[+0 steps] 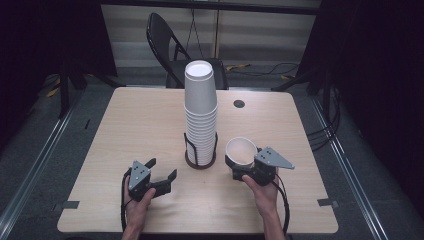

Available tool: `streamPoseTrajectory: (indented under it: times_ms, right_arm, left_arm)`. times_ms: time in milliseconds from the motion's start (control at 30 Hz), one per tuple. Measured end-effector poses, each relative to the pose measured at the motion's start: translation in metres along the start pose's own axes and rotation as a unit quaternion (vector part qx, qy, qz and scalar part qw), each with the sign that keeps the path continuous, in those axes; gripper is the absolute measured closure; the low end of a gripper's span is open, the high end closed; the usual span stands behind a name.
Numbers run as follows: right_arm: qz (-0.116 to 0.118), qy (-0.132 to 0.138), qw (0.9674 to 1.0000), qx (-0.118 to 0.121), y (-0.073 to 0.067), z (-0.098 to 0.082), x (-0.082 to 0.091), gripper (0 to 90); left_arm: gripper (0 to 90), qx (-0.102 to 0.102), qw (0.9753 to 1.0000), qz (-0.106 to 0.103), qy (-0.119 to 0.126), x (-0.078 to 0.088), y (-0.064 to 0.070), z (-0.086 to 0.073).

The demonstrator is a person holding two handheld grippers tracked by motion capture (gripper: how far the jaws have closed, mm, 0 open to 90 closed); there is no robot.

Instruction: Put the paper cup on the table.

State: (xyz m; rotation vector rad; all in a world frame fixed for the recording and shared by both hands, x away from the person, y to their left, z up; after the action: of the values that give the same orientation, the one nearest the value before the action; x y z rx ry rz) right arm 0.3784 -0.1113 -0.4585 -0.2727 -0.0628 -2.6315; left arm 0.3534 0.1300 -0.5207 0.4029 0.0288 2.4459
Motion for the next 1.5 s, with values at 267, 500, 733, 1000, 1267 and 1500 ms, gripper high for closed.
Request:
streamPoseTrajectory:
  times_ms: [267, 500, 733, 1000, 1267, 1500]
  right_arm:
    - [-0.035, 0.007, 0.9993, -0.014, 0.028, 0.007, -0.014, 12.8]
    - [-0.052, 0.01, 0.9981, -0.032, 0.049, 0.009, -0.03, 12.8]
    - [-0.065, -0.005, 0.9972, -0.037, 0.062, 0.0, -0.057, 12.7]
    - [-0.07, -0.001, 0.9968, -0.04, 0.069, -0.007, -0.082, 12.6]
    - [-0.073, -0.023, 0.996, -0.046, 0.071, -0.023, -0.096, 12.6]
    - [-0.07, -0.029, 0.9963, -0.042, 0.069, -0.026, -0.094, 12.0]
  left_arm:
    - [15.4, -0.006, 0.9998, 0.007, 0.016, 0.005, 0.0, -0.002]
    - [15.6, -0.013, 0.9987, 0.024, 0.043, 0.009, -0.001, 0.002]
    - [15.8, -0.014, 0.9987, 0.022, 0.043, 0.009, 0.0, 0.001]
    - [15.9, -0.004, 0.9984, 0.021, 0.053, 0.011, -0.002, 0.002]
    - [17.9, -0.005, 0.9986, 0.019, 0.049, 0.011, -0.002, 0.002]
    - [17.1, -0.003, 0.9985, 0.021, 0.05, 0.011, -0.003, 0.002]
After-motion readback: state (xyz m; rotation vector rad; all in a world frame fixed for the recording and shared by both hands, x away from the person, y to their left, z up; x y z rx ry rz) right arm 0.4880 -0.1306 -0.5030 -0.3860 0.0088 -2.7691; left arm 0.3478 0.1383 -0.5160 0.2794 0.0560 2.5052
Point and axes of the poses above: each handheld gripper's, and its own axes: x roughly backward along the jaws, z roughly out of its top, y roughly to its right, the point moved 10 cm from there along -x, roughly forward along the jaws, and after that the axes turned 7 degrees about -z, right-handed, at the moved point
